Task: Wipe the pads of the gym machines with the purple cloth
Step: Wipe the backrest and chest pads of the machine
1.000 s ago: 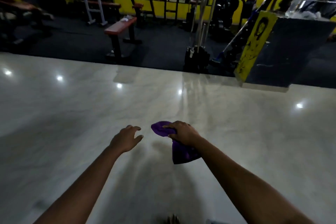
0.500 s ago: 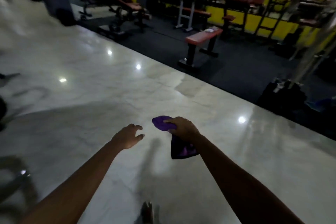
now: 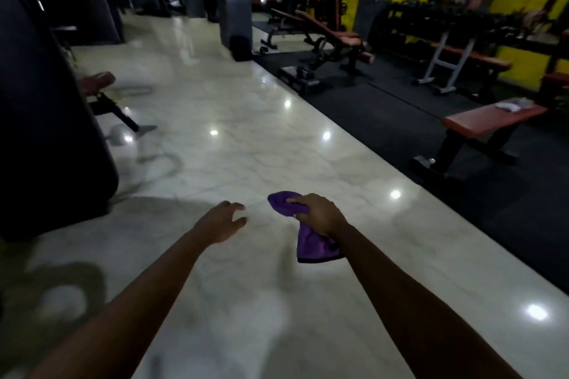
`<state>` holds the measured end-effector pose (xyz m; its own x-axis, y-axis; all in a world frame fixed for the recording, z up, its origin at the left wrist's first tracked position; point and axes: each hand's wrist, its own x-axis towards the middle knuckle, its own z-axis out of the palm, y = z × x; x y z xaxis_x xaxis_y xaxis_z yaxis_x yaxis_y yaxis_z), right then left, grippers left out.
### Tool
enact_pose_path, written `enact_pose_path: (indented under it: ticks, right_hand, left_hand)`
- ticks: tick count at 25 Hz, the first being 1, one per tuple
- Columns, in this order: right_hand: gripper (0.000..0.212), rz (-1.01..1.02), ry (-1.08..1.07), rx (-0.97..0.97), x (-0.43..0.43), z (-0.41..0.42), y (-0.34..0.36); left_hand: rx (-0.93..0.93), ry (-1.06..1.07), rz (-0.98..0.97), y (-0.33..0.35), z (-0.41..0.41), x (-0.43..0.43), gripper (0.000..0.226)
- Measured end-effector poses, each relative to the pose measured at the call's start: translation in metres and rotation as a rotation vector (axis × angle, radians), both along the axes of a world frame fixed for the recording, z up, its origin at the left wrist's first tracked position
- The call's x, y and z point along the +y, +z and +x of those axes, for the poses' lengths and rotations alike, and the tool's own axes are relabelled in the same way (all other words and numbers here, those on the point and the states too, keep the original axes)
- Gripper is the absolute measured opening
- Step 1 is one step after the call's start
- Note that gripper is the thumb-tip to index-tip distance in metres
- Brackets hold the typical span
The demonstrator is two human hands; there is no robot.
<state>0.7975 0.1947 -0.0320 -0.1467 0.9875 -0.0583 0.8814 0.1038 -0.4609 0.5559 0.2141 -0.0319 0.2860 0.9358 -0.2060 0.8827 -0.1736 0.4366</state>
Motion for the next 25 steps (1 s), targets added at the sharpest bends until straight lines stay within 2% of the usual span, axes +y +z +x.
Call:
enact_pose_path:
  ticks: [6, 12, 15, 20, 25]
  right_hand:
    - [0.045, 0.066, 0.174, -0.041, 0.218, 0.010, -0.008]
    - [0.045, 0.048, 0.419, -0.112, 0.439, -0.005, 0.010]
    - [0.045, 0.023, 0.533, -0.171, 0.542, -0.043, 0.005]
    - [0.044, 0.063, 0.688, -0.205, 0.708, -0.136, 0.010]
    - [0.043, 0.104, 0.735, -0.205, 0.878, -0.232, 0.041]
  left_hand:
    - [0.059, 0.090, 0.047, -0.010, 0.001, 0.179, 0.047]
    - [0.124, 0.275, 0.024, -0.007, -0.007, 0.349, 0.047]
    - [0.131, 0.394, 0.029, -0.012, -0.031, 0.426, 0.047]
    - [0.104, 0.572, 0.142, -0.013, -0.102, 0.575, 0.046]
    - [0.122, 0.625, 0.144, 0.003, -0.187, 0.737, 0.046]
